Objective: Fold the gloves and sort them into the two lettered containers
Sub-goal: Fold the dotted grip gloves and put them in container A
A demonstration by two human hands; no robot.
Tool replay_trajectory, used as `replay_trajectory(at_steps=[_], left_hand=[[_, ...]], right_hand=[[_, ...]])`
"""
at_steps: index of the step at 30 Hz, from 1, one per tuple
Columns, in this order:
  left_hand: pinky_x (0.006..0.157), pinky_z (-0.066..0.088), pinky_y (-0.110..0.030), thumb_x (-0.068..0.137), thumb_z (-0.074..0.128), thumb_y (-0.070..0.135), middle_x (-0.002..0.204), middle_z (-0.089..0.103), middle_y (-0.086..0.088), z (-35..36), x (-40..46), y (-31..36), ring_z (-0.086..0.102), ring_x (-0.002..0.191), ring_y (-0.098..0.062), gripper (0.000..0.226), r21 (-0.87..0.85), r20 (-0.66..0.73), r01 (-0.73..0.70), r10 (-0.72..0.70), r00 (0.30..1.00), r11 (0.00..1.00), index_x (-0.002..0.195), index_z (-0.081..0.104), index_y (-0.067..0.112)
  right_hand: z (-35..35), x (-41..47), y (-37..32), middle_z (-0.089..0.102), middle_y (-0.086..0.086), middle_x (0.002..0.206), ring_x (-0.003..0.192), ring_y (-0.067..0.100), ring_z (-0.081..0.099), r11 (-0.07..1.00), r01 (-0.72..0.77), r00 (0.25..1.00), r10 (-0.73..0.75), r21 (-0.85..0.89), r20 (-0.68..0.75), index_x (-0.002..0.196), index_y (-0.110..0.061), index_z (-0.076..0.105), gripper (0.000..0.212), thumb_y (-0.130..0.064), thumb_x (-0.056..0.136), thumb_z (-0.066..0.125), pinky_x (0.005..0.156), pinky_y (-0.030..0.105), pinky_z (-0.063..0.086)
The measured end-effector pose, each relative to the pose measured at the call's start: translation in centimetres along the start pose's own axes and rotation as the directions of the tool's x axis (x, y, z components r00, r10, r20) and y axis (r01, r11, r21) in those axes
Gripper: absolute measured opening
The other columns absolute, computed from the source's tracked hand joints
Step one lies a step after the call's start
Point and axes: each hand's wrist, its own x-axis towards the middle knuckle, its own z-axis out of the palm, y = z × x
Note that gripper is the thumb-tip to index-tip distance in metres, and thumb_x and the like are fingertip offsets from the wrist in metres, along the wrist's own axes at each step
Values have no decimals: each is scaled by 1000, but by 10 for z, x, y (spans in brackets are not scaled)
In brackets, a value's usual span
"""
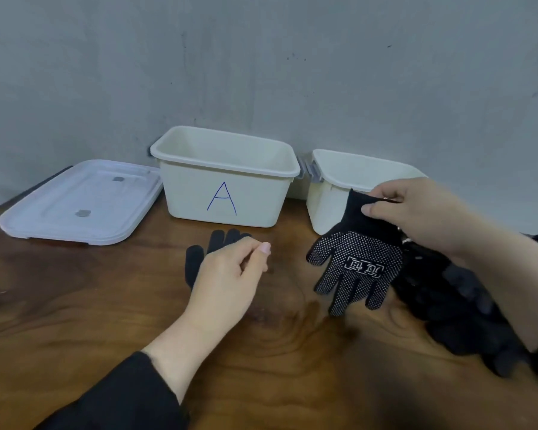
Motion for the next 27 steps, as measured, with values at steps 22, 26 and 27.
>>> replay_trajectory(at_steps=[22,26,27], left_hand=[[63,41,-25,100,49,37,67,63,9,-71,23,-46,58,69,-4,35,168,-57,186,-178,982,968,70,63,26],[65,46,-29,100,48,39,68,64,8,-71,25,-49,61,70,-7,33,142,-84,216,-206,975,966,74,64,27],[67,48,-30,101,47,39,70,65,7,-71,25,-49,61,71,-8,32,139,-94,221,-209,973,965,77,65,27]], right_hand=[[69,-14,-4,73,-21,80,76,-3,66,986,161,986,-159,32,-49,89,-28,73,10,-25,95,66,69,19,48],[51,23,-45,71,-18,67,60,-2,63,977,204,979,-203,61,-28,85,-21,72,12,-20,95,67,60,16,50],[50,32,-54,73,-12,72,66,5,66,976,198,980,-194,88,-43,86,-21,73,11,-22,95,67,67,25,55]])
